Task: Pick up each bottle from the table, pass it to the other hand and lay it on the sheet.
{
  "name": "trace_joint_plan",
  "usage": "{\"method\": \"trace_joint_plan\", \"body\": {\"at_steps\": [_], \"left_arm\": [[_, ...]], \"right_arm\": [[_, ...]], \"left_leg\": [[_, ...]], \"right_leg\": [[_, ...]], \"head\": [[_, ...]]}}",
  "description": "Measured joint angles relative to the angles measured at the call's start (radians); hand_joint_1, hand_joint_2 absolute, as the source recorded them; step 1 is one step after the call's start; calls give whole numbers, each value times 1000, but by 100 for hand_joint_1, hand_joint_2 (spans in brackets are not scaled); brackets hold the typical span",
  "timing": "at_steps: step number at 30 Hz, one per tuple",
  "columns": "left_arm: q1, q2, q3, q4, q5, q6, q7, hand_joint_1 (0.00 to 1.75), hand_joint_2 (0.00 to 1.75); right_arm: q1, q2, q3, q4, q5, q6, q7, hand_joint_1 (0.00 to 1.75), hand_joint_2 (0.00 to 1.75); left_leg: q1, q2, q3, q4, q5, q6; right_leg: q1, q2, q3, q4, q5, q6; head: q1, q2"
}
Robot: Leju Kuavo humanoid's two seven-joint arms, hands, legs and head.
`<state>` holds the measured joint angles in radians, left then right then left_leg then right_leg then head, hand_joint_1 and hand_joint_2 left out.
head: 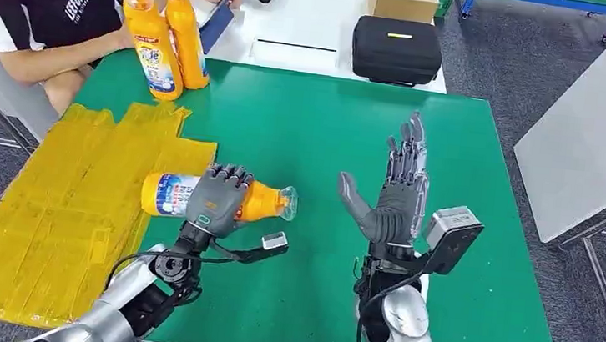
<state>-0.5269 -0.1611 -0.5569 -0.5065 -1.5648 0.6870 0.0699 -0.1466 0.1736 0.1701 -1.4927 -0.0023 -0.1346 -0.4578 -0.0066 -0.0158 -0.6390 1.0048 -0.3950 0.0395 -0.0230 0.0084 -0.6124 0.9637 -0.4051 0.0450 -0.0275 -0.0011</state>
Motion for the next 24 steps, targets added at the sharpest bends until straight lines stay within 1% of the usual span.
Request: {"method": "trace_joint_plan", "body": {"at_steps": [2, 4, 7, 15, 16, 20, 24], "left_arm": [[-10, 20, -17, 33, 0, 0, 83, 175, 175], [-18, 39, -32, 59, 0, 0, 130, 175, 175], [-29, 61, -46, 91, 0, 0, 141, 175, 175], [-50, 84, -72, 156, -1, -27, 184, 175, 175], [-52, 89, -72, 164, -1, -35, 188, 0, 175], [-52, 102, -71, 184, 1, -14, 203, 0, 175], [-34, 103, -21, 161, 14, 2, 133, 0, 175]], "right_arm": [[1, 5, -1, 10, 8, 13, 0, 0, 175], [1, 12, -3, 15, 17, 19, 2, 0, 175], [-1, 22, -6, 20, 21, 23, 10, 0, 175], [-1, 38, -14, 23, 47, 48, 28, 0, 175], [-1, 40, -15, 23, 54, 55, 30, 0, 175], [-2, 48, -23, 23, 75, 72, 37, 0, 175], [-3, 62, -30, 24, 94, 80, 39, 0, 175]], "left_leg": [[0, 0, 0, 0, 0, 0], [1, 0, 0, 0, 0, 0], [1, 0, 0, 0, 0, 0], [1, 0, 0, 0, 0, 0], [1, 0, 0, 0, 0, 0], [1, 0, 0, 0, 0, 0], [1, 0, 0, 0, 0, 0]], "right_leg": [[0, 0, 0, 0, 0, 0], [1, 0, 0, 0, 0, 0], [1, 0, 0, 0, 0, 0], [1, 0, 0, 0, 0, 0], [1, 0, 0, 0, 0, 0], [1, 0, 0, 0, 0, 0], [1, 0, 0, 0, 0, 0]], "head": [[0, 0], [0, 0], [0, 0], [1, 0], [0, 0], [0, 0], [0, 0]]}}
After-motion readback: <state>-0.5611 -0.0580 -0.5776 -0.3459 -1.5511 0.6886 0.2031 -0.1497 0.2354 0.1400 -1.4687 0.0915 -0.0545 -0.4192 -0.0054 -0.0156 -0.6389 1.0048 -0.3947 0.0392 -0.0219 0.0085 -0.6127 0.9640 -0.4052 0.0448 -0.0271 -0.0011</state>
